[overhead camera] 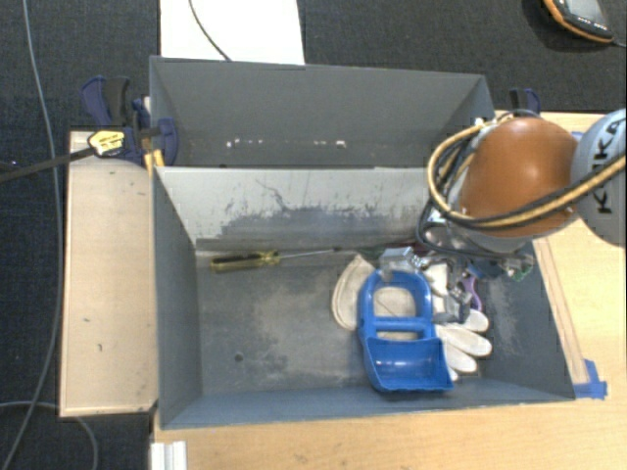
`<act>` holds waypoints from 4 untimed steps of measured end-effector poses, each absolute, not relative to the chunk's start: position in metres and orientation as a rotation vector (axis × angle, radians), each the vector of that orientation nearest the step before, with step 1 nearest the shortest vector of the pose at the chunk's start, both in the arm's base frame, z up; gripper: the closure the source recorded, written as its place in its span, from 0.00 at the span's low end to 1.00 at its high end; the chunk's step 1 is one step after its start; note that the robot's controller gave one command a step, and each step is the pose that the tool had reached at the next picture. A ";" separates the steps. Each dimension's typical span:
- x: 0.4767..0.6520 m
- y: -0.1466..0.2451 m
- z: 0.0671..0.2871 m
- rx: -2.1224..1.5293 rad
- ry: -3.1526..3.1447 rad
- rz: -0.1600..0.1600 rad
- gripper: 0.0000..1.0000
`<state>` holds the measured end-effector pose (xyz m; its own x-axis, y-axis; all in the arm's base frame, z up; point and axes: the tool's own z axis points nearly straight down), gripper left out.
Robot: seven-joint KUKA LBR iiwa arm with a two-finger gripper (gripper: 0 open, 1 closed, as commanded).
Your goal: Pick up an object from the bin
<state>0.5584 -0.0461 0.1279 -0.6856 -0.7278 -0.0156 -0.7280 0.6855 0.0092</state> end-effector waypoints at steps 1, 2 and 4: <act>0.547 -0.050 0.120 -1.260 2.844 0.011 0.00; 0.577 -0.033 0.140 -1.145 2.888 0.013 0.00; 0.539 -0.059 0.075 -1.530 2.701 0.004 1.00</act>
Offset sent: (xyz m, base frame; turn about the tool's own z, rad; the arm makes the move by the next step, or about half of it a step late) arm 0.0166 0.0119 0.0106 0.0597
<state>0.5395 -0.0594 0.0747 -0.5136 -0.8573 -0.0341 -0.8574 0.5144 -0.0166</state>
